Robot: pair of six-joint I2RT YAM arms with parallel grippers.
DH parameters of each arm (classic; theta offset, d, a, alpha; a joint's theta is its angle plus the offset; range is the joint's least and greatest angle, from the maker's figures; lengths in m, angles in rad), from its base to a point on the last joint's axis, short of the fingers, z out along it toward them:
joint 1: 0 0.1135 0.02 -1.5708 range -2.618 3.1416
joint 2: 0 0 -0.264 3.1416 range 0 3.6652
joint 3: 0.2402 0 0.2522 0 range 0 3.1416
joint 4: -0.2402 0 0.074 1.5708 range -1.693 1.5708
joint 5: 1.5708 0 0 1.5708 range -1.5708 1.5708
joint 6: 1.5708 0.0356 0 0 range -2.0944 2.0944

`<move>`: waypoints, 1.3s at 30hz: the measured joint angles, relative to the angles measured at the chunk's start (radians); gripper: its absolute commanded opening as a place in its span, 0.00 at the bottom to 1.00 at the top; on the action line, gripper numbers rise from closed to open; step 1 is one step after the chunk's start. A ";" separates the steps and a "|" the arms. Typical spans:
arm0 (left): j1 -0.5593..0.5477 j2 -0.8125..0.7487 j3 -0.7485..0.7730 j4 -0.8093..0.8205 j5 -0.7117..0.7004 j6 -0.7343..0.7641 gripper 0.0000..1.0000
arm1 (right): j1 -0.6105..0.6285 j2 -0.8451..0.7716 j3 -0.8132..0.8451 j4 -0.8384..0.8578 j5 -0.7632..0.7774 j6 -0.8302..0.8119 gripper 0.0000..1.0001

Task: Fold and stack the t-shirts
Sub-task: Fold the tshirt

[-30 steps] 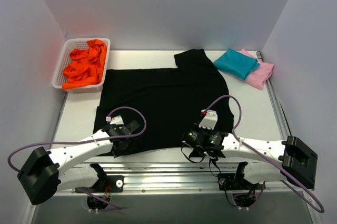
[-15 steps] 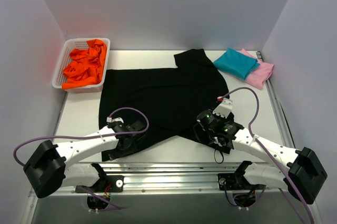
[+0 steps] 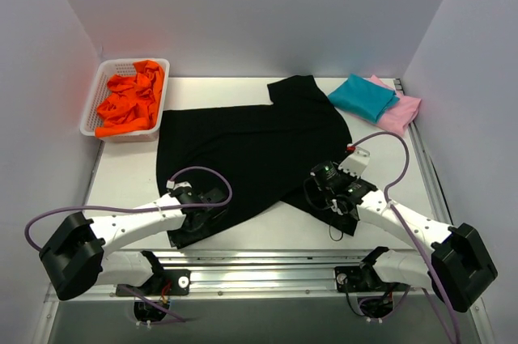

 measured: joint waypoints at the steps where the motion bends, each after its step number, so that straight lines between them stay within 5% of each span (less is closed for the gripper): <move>1: -0.002 0.001 0.000 0.000 0.000 0.000 0.64 | -0.007 0.001 0.000 0.000 0.002 0.000 0.00; 15: -0.079 0.104 0.010 0.014 -0.014 -0.035 0.61 | -0.079 0.019 0.002 0.001 0.002 -0.003 0.00; 22: -0.192 0.336 0.160 -0.048 -0.078 -0.111 0.69 | -0.132 0.017 0.002 0.008 -0.013 -0.016 0.00; 31: -0.231 0.396 0.198 -0.085 -0.117 -0.159 0.46 | -0.154 0.015 0.002 0.031 -0.043 -0.045 0.00; 32: -0.232 0.397 0.198 -0.085 -0.117 -0.159 0.39 | -0.154 0.015 0.002 0.032 -0.044 -0.047 0.00; 33: -0.233 0.399 0.198 -0.084 -0.117 -0.161 0.18 | -0.154 0.015 0.002 0.034 -0.046 -0.049 0.00; 34: -0.234 0.403 0.200 -0.085 -0.118 -0.163 0.08 | -0.154 0.015 0.002 0.035 -0.047 -0.051 0.00; 39: -0.237 0.437 0.215 -0.079 -0.122 -0.140 0.23 | -0.154 0.015 0.002 0.036 -0.050 -0.053 0.00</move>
